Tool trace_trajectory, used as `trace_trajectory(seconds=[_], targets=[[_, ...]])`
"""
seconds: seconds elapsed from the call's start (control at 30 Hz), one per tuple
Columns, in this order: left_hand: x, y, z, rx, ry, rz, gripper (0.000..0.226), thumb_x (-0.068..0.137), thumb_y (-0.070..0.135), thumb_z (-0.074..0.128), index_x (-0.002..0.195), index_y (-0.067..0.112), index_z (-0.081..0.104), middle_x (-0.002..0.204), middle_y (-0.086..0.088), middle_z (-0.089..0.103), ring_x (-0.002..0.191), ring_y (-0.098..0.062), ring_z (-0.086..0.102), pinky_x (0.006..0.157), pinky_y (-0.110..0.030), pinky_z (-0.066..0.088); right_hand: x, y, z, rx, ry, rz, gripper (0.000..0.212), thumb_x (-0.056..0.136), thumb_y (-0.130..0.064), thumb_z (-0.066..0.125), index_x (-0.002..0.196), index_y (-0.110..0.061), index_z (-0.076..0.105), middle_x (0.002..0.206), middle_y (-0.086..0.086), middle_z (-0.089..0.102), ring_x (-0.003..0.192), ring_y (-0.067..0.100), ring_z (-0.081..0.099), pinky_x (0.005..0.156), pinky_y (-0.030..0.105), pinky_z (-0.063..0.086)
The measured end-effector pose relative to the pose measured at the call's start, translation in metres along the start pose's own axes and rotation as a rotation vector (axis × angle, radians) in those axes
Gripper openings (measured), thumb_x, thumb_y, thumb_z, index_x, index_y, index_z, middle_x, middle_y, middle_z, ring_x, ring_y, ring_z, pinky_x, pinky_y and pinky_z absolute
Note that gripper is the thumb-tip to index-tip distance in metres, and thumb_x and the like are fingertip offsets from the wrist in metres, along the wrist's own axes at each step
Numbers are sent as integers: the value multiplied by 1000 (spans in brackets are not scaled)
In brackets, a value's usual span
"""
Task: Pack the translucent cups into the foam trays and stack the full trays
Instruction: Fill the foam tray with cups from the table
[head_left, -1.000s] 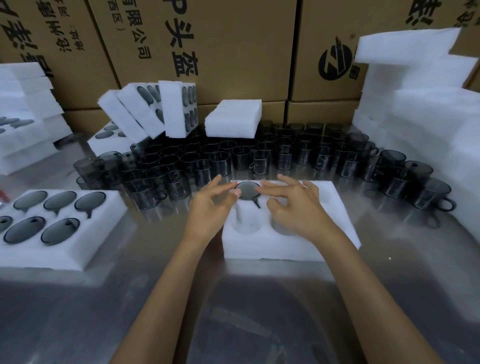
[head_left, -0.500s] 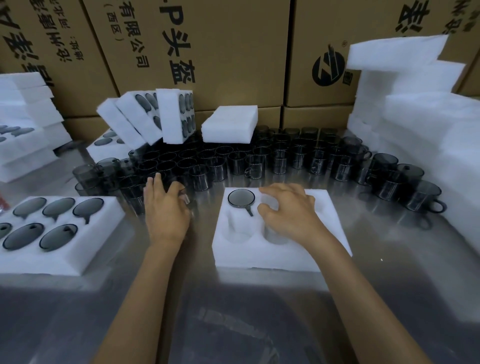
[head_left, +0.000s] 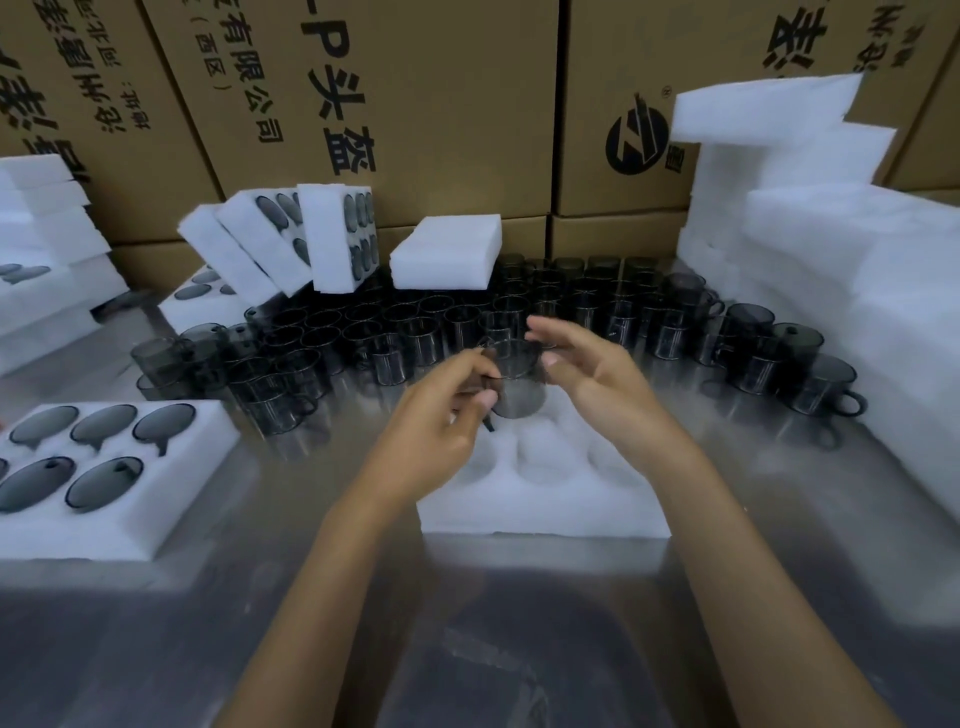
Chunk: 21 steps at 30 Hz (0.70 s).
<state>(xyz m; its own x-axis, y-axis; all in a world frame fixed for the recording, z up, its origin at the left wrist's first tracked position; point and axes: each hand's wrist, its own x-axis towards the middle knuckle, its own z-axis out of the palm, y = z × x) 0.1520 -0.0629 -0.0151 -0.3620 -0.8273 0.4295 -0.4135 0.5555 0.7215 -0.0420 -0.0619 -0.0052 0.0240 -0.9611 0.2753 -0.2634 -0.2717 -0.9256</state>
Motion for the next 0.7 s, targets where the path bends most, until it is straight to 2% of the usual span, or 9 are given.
trace_trajectory(seconds=[0.1, 0.2, 0.33, 0.43, 0.53, 0.6, 0.7], targets=[[0, 1, 8, -148, -16, -52, 11, 97, 14, 61, 102, 24, 61, 123, 20, 60, 110, -2, 63, 94, -19, 51, 2, 3, -3, -114, 72, 22, 27, 100, -1, 54, 119, -10, 69, 122, 10, 65, 101, 8, 62, 96, 24, 52], [3, 0, 13, -209, 55, -89, 14, 93, 17, 66, 103, 26, 66, 121, 20, 63, 105, -1, 65, 91, -23, 54, 2, 8, -3, -209, 63, 77, 20, 99, -2, 55, 105, -10, 72, 113, 10, 65, 100, 19, 62, 98, 39, 51], [7, -2, 16, -198, 160, -144, 30, 90, 20, 71, 117, 30, 66, 106, 18, 68, 94, 3, 67, 75, -10, 52, -4, 9, -5, -174, 102, 105, 16, 97, -7, 60, 92, -20, 68, 96, 1, 67, 89, 18, 61, 93, 42, 53], [17, -2, 19, -228, 194, -173, 44, 93, 19, 68, 134, 31, 57, 113, 19, 63, 105, 6, 62, 83, -6, 48, -11, 8, -4, -105, 121, 150, 9, 93, -8, 67, 90, -17, 68, 92, 8, 68, 82, 25, 65, 86, 42, 56], [31, 0, 19, -227, 109, -184, 48, 96, 12, 63, 138, 32, 52, 116, 15, 62, 107, 7, 59, 81, -4, 47, -14, 6, -9, -56, 128, 172, 7, 90, -5, 70, 90, -11, 68, 97, 22, 68, 77, 24, 64, 84, 42, 56], [35, 2, 21, -221, 30, -157, 48, 96, 5, 61, 134, 34, 56, 119, 17, 60, 110, 7, 57, 79, -3, 45, -15, 5, -15, -69, 139, 175, 7, 88, -5, 73, 90, -11, 69, 97, 22, 69, 77, 23, 65, 85, 43, 56], [37, 1, 26, -250, -23, -133, 43, 93, 0, 63, 126, 28, 63, 122, 21, 61, 112, 10, 58, 89, -8, 46, -15, 6, -25, -96, 155, 188, 8, 84, -7, 77, 88, -11, 71, 93, 15, 71, 76, 25, 68, 83, 42, 58]])
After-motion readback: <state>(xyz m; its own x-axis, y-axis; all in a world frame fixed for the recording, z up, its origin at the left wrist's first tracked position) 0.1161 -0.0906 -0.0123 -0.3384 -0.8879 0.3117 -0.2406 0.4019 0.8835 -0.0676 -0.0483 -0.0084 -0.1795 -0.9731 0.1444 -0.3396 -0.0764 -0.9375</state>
